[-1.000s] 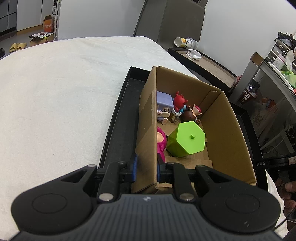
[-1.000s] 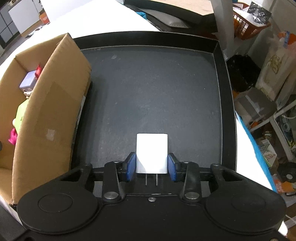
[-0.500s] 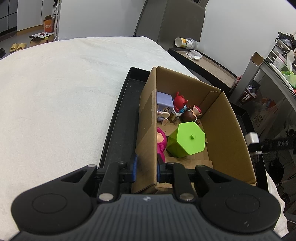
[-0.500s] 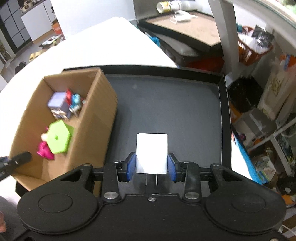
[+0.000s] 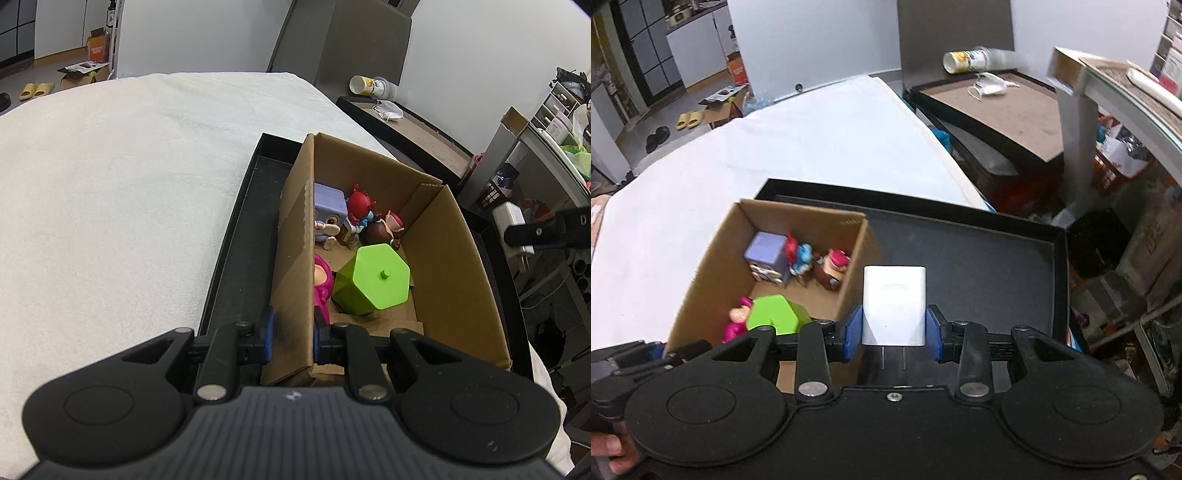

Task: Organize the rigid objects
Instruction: 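Carry the white charger into the box beside the green box and release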

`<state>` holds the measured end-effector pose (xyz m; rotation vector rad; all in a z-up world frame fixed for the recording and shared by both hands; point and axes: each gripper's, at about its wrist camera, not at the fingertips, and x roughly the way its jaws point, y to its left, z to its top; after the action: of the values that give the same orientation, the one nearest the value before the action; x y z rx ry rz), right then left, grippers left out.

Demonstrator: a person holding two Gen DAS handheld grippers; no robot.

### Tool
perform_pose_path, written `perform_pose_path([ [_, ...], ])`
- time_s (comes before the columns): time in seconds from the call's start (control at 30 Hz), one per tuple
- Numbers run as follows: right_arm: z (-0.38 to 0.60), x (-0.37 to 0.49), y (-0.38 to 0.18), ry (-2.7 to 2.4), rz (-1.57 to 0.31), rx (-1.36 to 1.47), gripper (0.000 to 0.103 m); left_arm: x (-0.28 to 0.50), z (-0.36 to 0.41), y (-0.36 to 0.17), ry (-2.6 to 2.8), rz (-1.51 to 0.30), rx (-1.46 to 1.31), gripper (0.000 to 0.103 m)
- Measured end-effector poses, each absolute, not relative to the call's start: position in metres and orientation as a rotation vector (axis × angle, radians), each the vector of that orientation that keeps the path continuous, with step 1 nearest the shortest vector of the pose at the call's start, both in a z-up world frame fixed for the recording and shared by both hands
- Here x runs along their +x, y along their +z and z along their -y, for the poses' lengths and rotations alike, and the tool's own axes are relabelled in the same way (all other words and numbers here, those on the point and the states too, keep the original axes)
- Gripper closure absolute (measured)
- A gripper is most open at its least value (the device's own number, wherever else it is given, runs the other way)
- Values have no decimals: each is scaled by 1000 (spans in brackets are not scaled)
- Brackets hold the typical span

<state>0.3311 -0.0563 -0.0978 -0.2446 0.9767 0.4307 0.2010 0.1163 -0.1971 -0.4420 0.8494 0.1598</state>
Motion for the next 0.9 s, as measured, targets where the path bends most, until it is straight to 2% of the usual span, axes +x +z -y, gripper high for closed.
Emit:
perform_pose_path([
  [0.77,-14,324,-111,526,-992,-315,67,201,-118,-198,152,-849,-454,85],
  [0.9,-17,322,-114,526,-998,-320,61,201,-118,-198,148,-849,-452,84],
])
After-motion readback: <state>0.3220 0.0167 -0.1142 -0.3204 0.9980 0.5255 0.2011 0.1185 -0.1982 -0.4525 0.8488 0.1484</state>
